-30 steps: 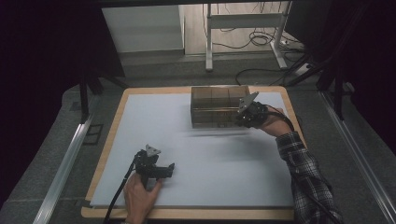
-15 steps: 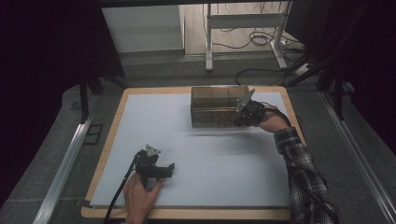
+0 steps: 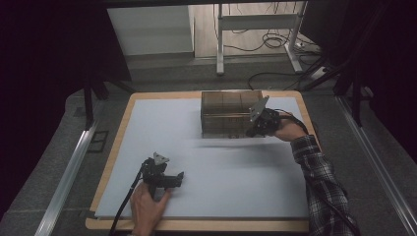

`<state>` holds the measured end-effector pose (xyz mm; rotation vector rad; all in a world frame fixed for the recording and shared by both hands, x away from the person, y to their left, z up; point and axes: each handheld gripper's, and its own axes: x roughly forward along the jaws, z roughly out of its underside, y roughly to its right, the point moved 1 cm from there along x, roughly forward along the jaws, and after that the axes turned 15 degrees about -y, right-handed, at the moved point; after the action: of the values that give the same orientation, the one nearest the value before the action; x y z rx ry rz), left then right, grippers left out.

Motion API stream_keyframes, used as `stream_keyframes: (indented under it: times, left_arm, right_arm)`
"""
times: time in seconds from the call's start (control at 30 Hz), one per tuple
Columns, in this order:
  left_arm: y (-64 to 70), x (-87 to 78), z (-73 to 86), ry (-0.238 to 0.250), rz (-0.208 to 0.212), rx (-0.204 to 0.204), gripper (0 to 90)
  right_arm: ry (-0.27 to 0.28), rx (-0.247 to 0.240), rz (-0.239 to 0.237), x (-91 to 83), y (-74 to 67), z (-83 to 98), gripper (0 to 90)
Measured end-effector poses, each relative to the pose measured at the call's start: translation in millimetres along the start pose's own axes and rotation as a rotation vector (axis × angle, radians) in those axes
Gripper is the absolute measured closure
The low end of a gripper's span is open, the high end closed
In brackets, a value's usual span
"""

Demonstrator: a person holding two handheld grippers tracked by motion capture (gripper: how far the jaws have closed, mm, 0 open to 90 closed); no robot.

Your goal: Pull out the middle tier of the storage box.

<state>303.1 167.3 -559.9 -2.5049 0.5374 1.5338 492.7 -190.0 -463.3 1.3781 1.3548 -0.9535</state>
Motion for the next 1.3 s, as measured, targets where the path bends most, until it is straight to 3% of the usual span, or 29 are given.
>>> stream_keyframes:
  times: [0.47, 0.6, 0.8, 1.0, 1.3]
  left_arm:
    - [0.3, 0.2, -0.1, 0.003, 0.000, -0.004, 0.0]
    - [0.3, 0.2, -0.1, 0.004, 0.001, -0.004, 0.0]
    - [0.3, 0.2, -0.1, 0.004, 0.001, -0.004, 0.0]
    - [0.3, 0.2, -0.1, 0.003, 0.000, -0.004, 0.0]
    - [0.2, 0.2, -0.1, 0.003, 0.000, -0.003, 0.0]
  right_arm:
    - [-0.012, -0.043, 0.010, -0.4, -25.3, 0.2, 86.3]
    - [-0.038, -0.040, 0.033, 3.1, -27.6, 0.6, 86.6]
    - [-0.024, -0.043, 0.044, 6.1, -28.6, 2.3, 86.4]
    - [-0.017, -0.036, 0.040, 8.3, -30.1, 1.9, 78.4]
    - [0.004, -0.019, 0.077, 5.1, -35.7, 0.8, 73.4]
